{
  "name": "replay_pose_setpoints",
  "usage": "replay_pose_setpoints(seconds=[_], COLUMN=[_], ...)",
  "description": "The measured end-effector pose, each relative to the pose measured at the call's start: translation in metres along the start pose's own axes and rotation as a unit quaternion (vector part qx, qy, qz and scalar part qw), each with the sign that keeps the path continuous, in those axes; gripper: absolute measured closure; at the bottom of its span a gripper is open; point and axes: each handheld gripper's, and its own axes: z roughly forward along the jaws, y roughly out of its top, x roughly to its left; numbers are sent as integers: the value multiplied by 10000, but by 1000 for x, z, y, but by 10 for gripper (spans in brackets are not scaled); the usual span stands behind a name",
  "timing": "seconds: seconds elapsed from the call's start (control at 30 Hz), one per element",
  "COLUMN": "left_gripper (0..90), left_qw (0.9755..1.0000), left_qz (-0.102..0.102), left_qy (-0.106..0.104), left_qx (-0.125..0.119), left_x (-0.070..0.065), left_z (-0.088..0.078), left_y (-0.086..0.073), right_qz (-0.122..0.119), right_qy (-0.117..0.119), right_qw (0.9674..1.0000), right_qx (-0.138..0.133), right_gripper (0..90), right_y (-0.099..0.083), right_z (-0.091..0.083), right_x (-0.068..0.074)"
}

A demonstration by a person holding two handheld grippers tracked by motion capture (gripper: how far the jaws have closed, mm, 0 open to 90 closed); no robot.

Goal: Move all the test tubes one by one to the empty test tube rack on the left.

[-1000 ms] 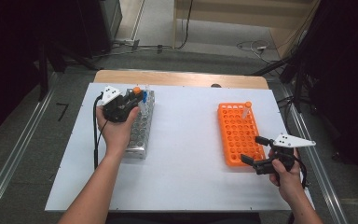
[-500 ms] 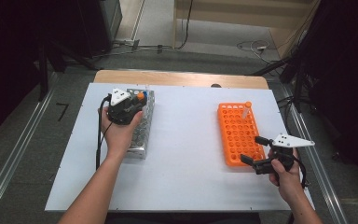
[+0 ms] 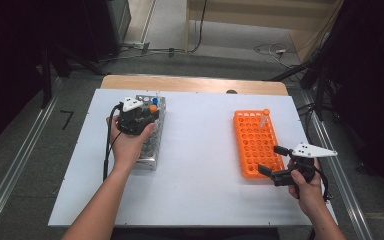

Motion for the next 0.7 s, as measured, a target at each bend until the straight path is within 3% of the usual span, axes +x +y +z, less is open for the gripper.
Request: replay_pose_setpoints(seconds=[0.17,0.37,0.43,0.57,0.7], left_gripper=[660,423,297,121,23], left_qw=[10000,9996,9990,9972,9941], left_qz=[36,-61,-126,-183,-104], left_qy=[30,-205,-312,-595,-972], left_qx=[-7,-205,-294,-420,-468], left_x=[-2,-6,-8,-16,-22], left_z=[-4,-15,-20,-31,-42], left_y=[1,2,2,-3,-10], right_qz=[12,65,97,140,278], right_qy=[-9,-57,-91,-145,-189], right_qw=[10000,10000,9999,9998,9993], right_qx=[7,-37,-63,-74,-158], right_gripper=[0,0,0,0,0], right_y=[0,1,2,5,11], right_z=[0,-1,-1,2,4], right_x=[-1,-3,-6,-10,-15])
